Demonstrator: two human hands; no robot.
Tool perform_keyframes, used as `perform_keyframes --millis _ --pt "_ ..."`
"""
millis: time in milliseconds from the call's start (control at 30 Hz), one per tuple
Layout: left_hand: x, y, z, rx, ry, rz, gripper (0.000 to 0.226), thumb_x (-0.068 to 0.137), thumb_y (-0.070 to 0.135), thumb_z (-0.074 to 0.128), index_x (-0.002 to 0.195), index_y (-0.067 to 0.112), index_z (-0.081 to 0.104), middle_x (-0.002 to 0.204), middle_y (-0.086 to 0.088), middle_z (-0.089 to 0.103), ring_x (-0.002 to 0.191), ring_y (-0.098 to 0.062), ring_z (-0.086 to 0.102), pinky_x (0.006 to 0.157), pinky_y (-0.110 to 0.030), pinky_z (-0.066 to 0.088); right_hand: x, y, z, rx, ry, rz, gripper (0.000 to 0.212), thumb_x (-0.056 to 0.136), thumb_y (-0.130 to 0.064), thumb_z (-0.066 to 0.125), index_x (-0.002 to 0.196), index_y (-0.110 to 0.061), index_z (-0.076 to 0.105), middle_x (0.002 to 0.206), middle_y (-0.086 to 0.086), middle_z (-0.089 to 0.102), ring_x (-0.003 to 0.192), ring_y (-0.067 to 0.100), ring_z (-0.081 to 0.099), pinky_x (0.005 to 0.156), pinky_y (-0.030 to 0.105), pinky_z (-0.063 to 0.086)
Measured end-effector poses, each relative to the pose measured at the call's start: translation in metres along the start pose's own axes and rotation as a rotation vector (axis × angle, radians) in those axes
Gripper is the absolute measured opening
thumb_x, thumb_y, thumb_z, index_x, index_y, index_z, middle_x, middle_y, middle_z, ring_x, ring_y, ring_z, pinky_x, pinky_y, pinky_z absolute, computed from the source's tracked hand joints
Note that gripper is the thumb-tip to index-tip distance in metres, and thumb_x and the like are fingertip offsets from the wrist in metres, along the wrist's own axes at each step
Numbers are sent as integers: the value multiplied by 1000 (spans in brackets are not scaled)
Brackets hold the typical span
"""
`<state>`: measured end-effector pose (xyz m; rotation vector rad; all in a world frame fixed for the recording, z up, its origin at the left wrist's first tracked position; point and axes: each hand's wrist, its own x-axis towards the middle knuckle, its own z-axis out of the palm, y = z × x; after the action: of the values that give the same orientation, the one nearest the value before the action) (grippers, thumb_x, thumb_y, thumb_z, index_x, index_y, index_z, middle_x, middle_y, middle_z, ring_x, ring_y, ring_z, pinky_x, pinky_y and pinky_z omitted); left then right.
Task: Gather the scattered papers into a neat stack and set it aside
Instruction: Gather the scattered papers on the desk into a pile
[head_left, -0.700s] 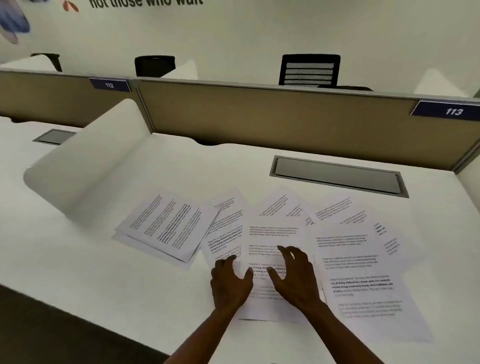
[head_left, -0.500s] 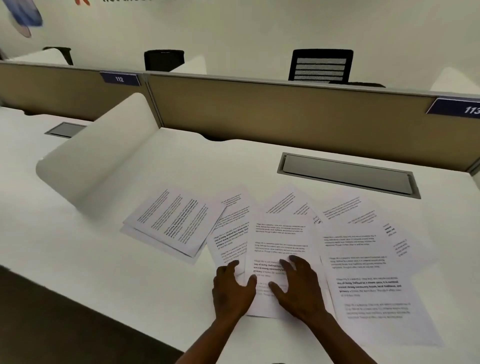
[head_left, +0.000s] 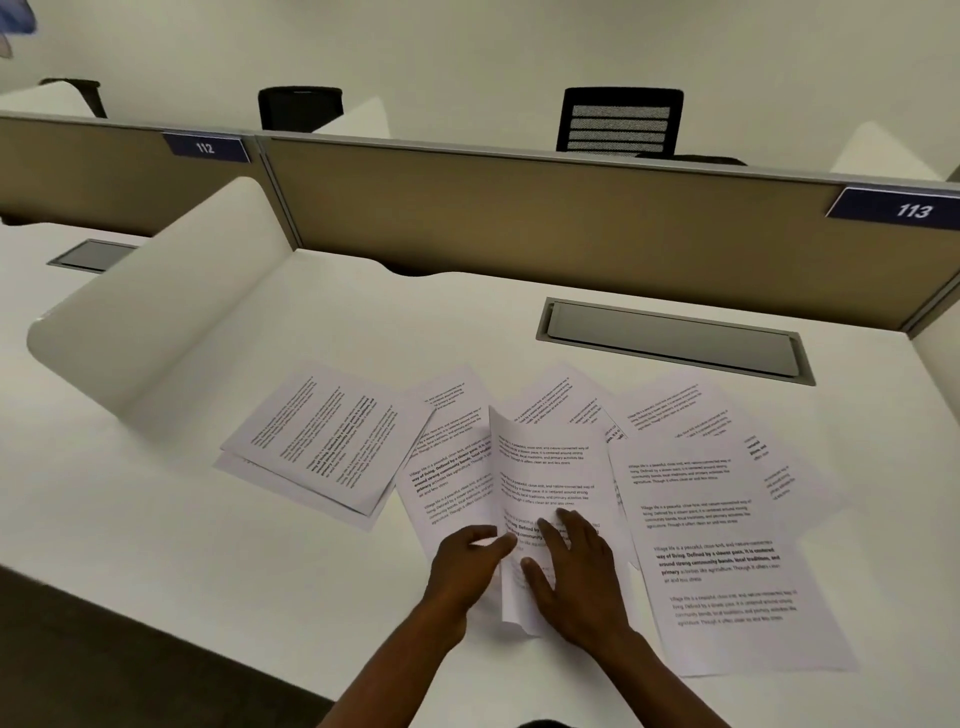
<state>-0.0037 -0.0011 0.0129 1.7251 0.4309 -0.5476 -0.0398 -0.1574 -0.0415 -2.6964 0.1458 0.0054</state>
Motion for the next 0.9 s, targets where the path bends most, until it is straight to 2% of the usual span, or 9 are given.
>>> perform_keyframes --millis 133,267,333,467,533,600,700,833,900 --pt "-3 5 7 109 26 93 46 91 36 66 134 24 52 130 -2 63 110 -21 63 92 -34 54 0 3 1 18 -20 -5 73 84 -67 30 142 -25 44 154 4 35 143 24 30 117 39 20" --pt "-1 7 8 151 52 168 48 98 20 56 144 26 44 143 -2 55 127 -22 55 104 -39 48 2 6 1 91 15 -15 75 83 -75 27 136 -26 51 148 2 43 138 21 37 114 40 32" --pt "0 8 4 111 45 201 49 98 17 55 145 29 44 145 2 53 129 -20 54 105 -38 48 4 4 -7 195 105 57 66 85 -67 44 135 -25 50 146 3 44 135 20 38 111 41 38" --pt "-3 13 -12 -9 -27 296 48 98 19 56 142 35 45 138 14 54 108 -2 61 81 -14 54 15 1 -27 438 217 284 69 86 -42 67 144 -22 37 148 7 39 135 25 38 110 44 36" --pt "0 14 -21 -133 -86 300 43 97 22 59 137 35 52 133 10 63 106 -10 68 78 -21 58 24 0 -37 619 136 408 73 85 -44 68 146 -25 33 143 7 46 121 25 55 102 46 46" --pt "0 17 -30 -288 -159 265 42 95 20 62 135 29 56 129 0 68 110 -20 70 87 -39 59 32 -2 -45 793 39 503 75 83 -50 67 145 -30 31 135 7 55 102 24 66 88 45 55" --pt "8 13 -43 -472 -249 214 44 94 17 62 138 21 55 136 -9 63 122 -31 62 101 -52 51 44 -7 -51 992 -106 600 76 83 -48 68 146 -24 33 124 10 62 87 24 68 66 35 54" --pt "15 7 -58 -623 -215 140 45 95 15 59 138 23 54 136 -7 64 124 -28 62 98 -46 54 53 -12 -50 1041 -222 589 62 81 -40 74 131 -10 52 101 14 71 80 24 62 63 33 47" --pt "18 2 -67 -632 -190 126 45 94 15 60 138 24 55 134 -5 65 122 -27 63 97 -46 54 56 -17 -48 1132 -271 609 45 80 -31 75 115 -6 63 98 18 73 85 29 65 75 40 53"
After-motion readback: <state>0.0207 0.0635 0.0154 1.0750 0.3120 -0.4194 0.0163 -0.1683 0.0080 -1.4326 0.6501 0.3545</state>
